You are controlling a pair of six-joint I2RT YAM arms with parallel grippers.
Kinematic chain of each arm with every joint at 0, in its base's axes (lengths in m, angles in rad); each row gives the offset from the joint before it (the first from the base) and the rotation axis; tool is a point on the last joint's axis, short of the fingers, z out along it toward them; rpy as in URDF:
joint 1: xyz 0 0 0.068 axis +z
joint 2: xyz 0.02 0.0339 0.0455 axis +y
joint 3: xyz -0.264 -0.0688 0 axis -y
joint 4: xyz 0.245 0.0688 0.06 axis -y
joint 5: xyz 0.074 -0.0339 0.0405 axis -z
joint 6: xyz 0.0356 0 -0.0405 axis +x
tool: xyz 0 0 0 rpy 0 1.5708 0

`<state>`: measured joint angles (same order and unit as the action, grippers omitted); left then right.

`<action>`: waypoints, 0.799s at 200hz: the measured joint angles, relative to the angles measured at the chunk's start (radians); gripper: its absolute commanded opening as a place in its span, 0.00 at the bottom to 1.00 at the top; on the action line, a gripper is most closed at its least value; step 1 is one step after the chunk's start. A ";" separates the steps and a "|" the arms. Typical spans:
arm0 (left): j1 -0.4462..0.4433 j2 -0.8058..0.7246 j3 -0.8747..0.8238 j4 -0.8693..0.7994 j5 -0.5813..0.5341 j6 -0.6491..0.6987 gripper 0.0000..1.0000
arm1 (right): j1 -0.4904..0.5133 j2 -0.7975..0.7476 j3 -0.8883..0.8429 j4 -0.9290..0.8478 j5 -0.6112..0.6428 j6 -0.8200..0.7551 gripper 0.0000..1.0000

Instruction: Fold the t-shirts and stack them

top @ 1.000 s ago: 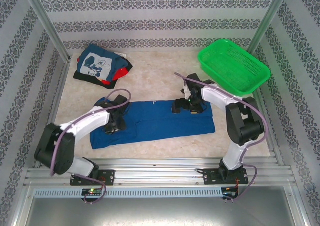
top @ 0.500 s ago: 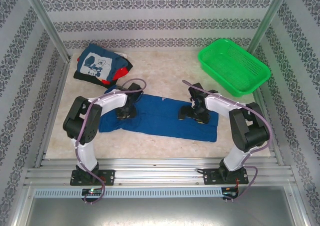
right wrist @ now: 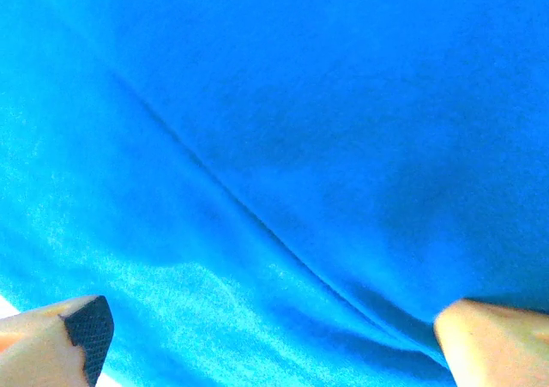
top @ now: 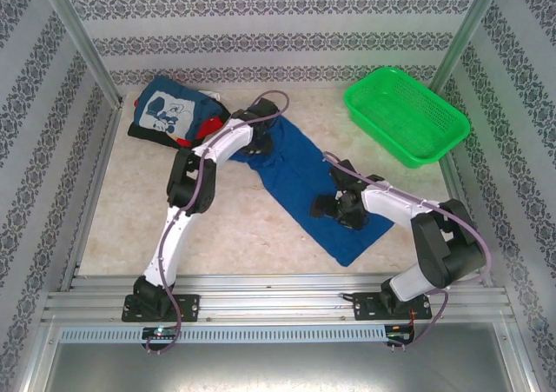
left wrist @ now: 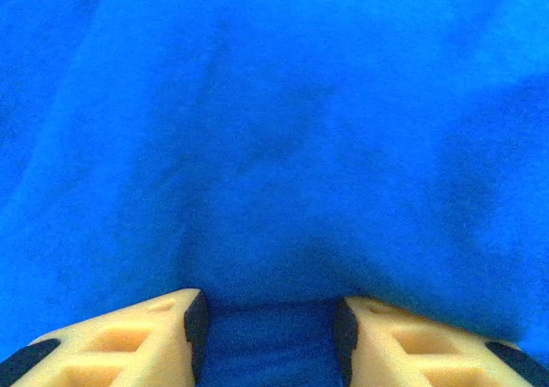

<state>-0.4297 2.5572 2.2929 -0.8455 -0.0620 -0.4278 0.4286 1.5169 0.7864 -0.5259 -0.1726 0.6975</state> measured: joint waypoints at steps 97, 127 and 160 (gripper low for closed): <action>0.071 0.245 0.436 -0.026 0.092 0.126 0.65 | 0.141 -0.007 -0.009 0.086 -0.160 0.234 0.98; 0.105 0.245 0.436 0.013 0.128 0.159 0.71 | 0.174 -0.009 -0.013 0.114 -0.277 0.319 0.98; 0.112 0.232 0.440 0.023 0.146 0.163 0.78 | 0.163 -0.042 0.068 -0.022 -0.304 0.285 0.98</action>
<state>-0.3176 2.7888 2.7331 -0.8227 0.0837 -0.2653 0.5915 1.4754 0.8543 -0.5476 -0.4763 0.9821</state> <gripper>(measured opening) 0.769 0.982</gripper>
